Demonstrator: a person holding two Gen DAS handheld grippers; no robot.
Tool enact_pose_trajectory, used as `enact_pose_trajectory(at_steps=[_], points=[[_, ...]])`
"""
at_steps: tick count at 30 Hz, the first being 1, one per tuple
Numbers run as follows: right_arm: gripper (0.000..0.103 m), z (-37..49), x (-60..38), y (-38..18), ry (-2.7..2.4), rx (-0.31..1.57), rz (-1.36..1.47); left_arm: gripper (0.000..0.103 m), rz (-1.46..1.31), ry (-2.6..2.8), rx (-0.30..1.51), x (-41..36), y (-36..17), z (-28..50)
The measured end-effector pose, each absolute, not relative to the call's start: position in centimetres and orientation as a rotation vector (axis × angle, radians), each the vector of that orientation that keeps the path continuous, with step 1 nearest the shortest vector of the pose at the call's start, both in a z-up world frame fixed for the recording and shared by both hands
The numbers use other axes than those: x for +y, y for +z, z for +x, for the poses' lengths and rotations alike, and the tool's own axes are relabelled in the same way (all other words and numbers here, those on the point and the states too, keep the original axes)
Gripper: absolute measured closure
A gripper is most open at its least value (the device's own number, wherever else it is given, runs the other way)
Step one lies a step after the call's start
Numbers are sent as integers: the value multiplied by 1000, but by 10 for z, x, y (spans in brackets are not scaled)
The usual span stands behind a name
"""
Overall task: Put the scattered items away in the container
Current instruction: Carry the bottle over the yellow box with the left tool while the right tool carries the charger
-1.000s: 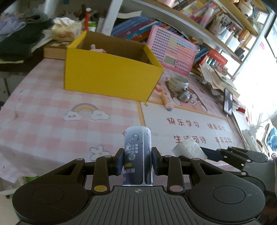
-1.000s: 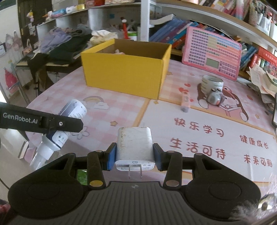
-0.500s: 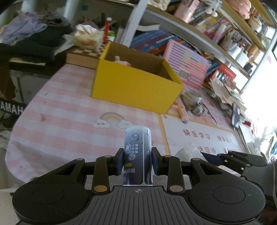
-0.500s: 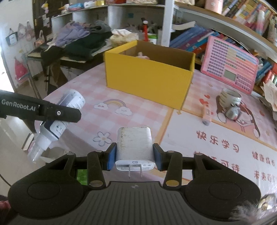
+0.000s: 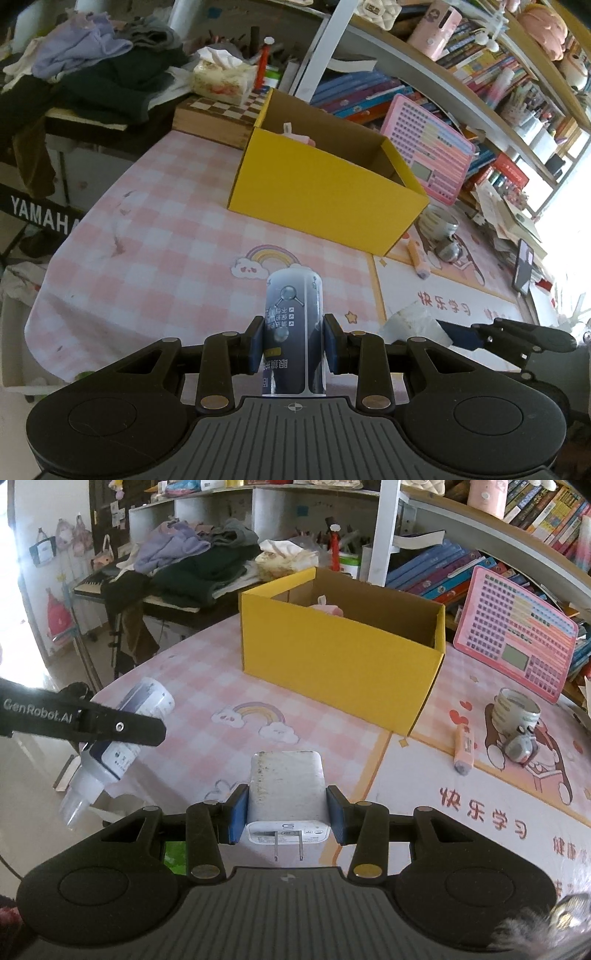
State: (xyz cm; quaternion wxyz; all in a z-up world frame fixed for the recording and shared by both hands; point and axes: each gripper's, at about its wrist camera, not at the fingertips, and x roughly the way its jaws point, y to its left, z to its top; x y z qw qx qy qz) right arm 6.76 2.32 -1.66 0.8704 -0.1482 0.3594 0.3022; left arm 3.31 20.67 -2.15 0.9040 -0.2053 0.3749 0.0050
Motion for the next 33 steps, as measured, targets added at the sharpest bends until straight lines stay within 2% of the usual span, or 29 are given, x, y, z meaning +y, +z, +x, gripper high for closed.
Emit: enact_pose_trajectory(at_steps=[5, 12, 21, 33], points=[[62, 92, 26, -10, 655, 724, -303, 72, -407, 35, 750, 212, -13, 53], [62, 139, 26, 17, 665, 594, -269, 72, -381, 41, 659, 217, 17, 91], [61, 206, 32, 48, 696, 497, -242, 72, -320, 20, 562, 218, 54, 162], [61, 322, 63, 35, 772, 540, -461, 72, -221, -11, 697, 192, 34, 272]])
